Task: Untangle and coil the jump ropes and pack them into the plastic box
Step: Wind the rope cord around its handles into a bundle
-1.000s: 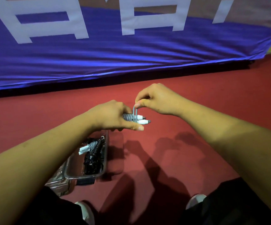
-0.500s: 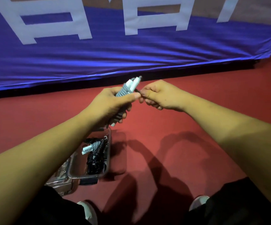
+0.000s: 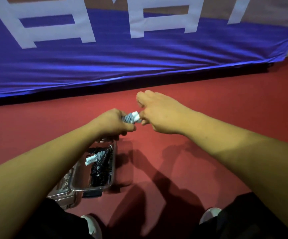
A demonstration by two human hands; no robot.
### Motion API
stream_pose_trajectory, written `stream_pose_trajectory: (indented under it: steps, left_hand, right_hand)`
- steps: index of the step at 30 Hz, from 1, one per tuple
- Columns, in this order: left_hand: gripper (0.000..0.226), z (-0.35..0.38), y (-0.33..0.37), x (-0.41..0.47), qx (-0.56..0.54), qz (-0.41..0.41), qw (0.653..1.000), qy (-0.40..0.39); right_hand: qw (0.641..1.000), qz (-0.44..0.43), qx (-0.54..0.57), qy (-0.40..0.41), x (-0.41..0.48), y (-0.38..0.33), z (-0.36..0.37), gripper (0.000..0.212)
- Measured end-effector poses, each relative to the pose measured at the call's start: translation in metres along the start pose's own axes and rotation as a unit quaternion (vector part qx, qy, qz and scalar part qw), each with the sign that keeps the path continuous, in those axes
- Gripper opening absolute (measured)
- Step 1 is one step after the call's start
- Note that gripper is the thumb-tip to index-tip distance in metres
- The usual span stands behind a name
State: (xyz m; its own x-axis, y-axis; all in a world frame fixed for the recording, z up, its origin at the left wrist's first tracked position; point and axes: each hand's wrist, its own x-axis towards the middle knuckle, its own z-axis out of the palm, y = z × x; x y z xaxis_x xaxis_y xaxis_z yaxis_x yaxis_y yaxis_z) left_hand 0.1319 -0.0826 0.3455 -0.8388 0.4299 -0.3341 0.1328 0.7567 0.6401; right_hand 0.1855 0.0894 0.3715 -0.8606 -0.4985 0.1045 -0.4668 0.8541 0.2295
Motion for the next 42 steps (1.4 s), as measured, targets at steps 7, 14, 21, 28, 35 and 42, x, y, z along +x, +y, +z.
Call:
stream_pose_trajectory:
  steps: [7, 14, 21, 28, 35, 42]
  left_hand:
    - [0.021, 0.000, -0.002, -0.007, 0.205, 0.082, 0.974, -0.058]
    - [0.037, -0.008, 0.001, -0.015, 0.390, 0.237, 0.884, 0.095]
    - [0.035, -0.011, -0.001, -0.018, 0.372, 0.310, 0.863, 0.144]
    - [0.013, -0.024, -0.001, -0.023, 0.038, 0.302, 0.952, 0.014]
    - [0.040, -0.010, 0.012, -0.031, -0.339, 0.189, 0.921, -0.041]
    - [0.031, -0.007, 0.013, -0.027, -0.432, 0.184, 0.881, -0.052]
  right_hand:
    - [0.992, -0.035, 0.089, -0.085, 0.003, -0.016, 0.000, 0.024]
    - [0.946, 0.056, 0.314, -0.060, 0.004, 0.001, -0.007, 0.028]
    - [0.755, 0.132, 0.639, -0.061, 0.000, 0.010, -0.003, 0.029]
    - [0.807, 0.090, 0.583, 0.012, 0.003, 0.007, -0.007, 0.029]
    - [0.852, 0.121, 0.506, 0.059, 0.006, 0.007, -0.008, 0.032]
    - [0.708, 0.209, 0.672, 0.052, 0.009, 0.002, -0.008, 0.015]
